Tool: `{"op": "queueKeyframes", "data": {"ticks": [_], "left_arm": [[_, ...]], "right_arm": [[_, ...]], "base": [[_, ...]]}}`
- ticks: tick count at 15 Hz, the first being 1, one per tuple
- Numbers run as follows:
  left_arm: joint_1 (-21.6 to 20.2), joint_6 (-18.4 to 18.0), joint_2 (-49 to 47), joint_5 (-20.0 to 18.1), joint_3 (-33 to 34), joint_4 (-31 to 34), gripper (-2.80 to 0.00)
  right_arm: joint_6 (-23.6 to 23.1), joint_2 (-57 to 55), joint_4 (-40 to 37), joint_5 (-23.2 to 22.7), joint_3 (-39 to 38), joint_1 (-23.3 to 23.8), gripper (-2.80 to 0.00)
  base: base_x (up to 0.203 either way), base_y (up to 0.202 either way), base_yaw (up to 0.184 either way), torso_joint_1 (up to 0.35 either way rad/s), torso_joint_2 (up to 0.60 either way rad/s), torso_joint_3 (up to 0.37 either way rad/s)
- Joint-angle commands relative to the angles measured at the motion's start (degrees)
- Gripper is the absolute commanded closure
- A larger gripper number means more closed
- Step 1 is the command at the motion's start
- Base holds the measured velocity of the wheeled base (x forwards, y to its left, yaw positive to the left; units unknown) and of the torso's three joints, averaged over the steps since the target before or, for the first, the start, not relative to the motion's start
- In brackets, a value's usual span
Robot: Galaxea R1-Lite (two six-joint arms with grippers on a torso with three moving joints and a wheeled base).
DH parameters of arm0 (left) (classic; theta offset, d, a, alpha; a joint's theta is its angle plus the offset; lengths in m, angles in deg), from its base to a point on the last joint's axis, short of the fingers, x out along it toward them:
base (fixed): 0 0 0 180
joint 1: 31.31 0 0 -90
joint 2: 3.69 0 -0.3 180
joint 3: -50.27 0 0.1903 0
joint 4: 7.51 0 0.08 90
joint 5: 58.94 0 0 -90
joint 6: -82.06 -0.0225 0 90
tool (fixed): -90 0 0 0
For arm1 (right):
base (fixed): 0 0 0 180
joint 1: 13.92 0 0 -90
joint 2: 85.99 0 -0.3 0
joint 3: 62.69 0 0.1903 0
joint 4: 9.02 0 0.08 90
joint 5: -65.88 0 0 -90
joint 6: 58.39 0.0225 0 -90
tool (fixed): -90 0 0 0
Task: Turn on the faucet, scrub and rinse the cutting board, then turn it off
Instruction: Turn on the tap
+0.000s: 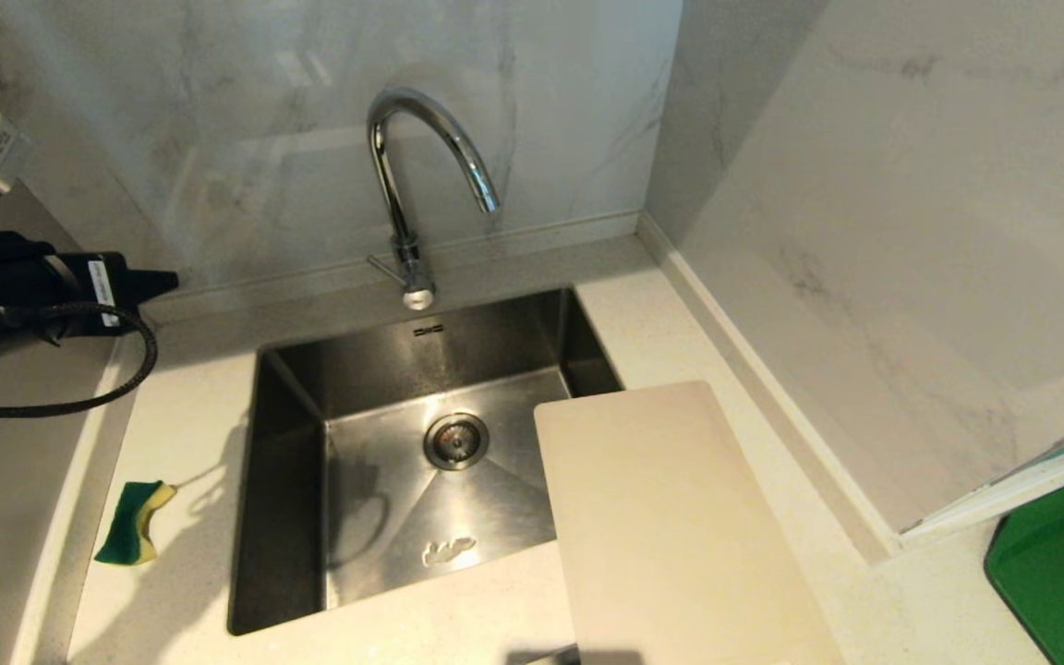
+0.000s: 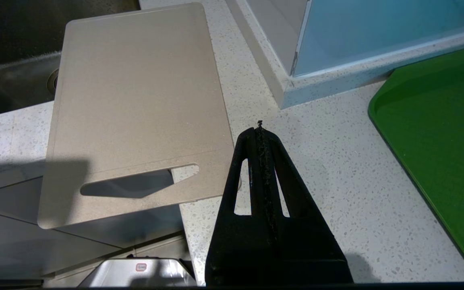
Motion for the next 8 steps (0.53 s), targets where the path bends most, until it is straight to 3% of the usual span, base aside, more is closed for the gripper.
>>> {"op": "queueKeyframes", "data": {"ticks": [1,4,8], "left_arm": [[0.6,0.19,-2.64,1.24,0.07,-0.99,-2.8],[1.07,3.24,-2.52,1.14,0.65,-1.44,-2.8],[2.05,4.5,-3.51,0.9,-0.27,-1.6,-2.8]], "right_arm": [[-0.01,-0.09,0.0,0.0,-0.09,-0.01,0.0],[-0.01,-0.09,0.0,0.0,-0.09,-0.01,0.0],[-0.03,-0.09,0.0,0.0,-0.09,-0.01,0.0]], "base": [[0.0,0.0,0.0,0.0,0.0,0.0],[0.0,0.0,0.0,0.0,0.0,0.0],[0.0,0.0,0.0,0.0,0.0,0.0]]}}
